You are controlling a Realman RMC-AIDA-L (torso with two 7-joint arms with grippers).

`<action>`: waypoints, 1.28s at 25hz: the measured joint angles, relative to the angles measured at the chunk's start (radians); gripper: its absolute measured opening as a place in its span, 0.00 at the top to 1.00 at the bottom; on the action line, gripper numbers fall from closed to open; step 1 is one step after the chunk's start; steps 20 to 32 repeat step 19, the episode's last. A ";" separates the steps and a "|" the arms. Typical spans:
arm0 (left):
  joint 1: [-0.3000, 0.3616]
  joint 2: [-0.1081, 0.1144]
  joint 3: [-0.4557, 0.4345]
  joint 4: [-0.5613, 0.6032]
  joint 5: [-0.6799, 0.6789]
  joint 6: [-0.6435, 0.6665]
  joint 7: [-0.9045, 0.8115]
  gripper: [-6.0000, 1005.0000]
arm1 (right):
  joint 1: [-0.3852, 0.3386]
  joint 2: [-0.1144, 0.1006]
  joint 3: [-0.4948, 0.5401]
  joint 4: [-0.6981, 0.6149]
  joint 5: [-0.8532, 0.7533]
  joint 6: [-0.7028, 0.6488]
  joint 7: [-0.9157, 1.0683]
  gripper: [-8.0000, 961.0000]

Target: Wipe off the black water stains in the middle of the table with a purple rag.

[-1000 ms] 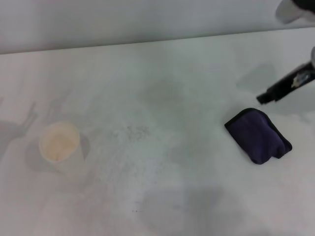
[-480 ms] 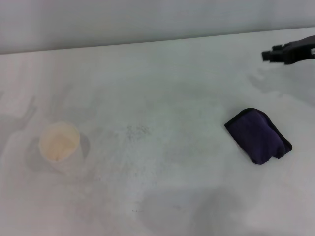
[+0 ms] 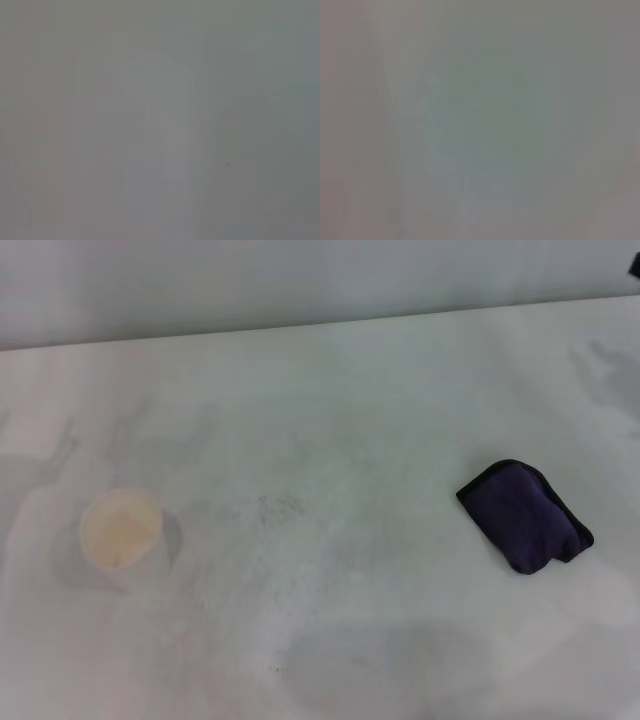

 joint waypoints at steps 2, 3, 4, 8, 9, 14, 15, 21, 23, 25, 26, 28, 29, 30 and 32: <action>-0.004 -0.001 0.000 0.000 0.000 0.000 0.000 0.13 | -0.009 0.003 0.014 0.061 0.083 -0.023 -0.113 0.59; -0.006 -0.001 0.002 0.000 0.000 0.000 0.000 0.13 | -0.013 0.003 0.017 0.089 0.118 -0.034 -0.171 0.59; -0.008 -0.002 0.003 0.000 0.000 0.000 -0.001 0.13 | -0.015 0.004 0.019 0.114 0.145 -0.043 -0.223 0.59; -0.010 -0.003 0.005 0.000 0.001 0.000 -0.002 0.13 | -0.023 0.004 0.020 0.199 0.234 -0.040 -0.400 0.59; -0.011 -0.003 0.005 0.000 0.002 0.000 -0.002 0.13 | -0.027 0.005 0.020 0.221 0.262 -0.033 -0.449 0.55; -0.012 -0.003 0.007 -0.001 0.007 0.001 -0.002 0.13 | -0.038 0.005 0.021 0.333 0.406 -0.008 -0.676 0.37; -0.012 -0.002 0.007 -0.002 0.007 0.001 -0.002 0.13 | -0.039 0.005 0.022 0.354 0.432 -0.007 -0.716 0.33; -0.008 -0.004 0.007 -0.011 0.008 -0.001 0.001 0.13 | -0.042 0.006 0.023 0.407 0.517 -0.006 -0.790 0.18; -0.008 -0.004 0.007 -0.011 0.008 -0.001 0.001 0.13 | -0.042 0.006 0.023 0.407 0.517 -0.006 -0.790 0.18; -0.008 -0.004 0.007 -0.011 0.008 -0.001 0.001 0.13 | -0.042 0.006 0.023 0.407 0.517 -0.006 -0.790 0.18; -0.008 -0.004 0.007 -0.011 0.008 -0.001 0.001 0.13 | -0.042 0.006 0.023 0.407 0.517 -0.006 -0.790 0.18; -0.008 -0.004 0.007 -0.011 0.008 -0.001 0.001 0.13 | -0.042 0.006 0.023 0.407 0.517 -0.006 -0.790 0.18; -0.008 -0.004 0.007 -0.011 0.008 -0.001 0.001 0.13 | -0.042 0.006 0.023 0.407 0.517 -0.006 -0.790 0.18; -0.008 -0.004 0.007 -0.011 0.008 -0.001 0.001 0.13 | -0.042 0.006 0.023 0.407 0.517 -0.006 -0.790 0.18; -0.008 -0.004 0.007 -0.011 0.008 -0.001 0.001 0.13 | -0.042 0.006 0.023 0.407 0.517 -0.006 -0.790 0.18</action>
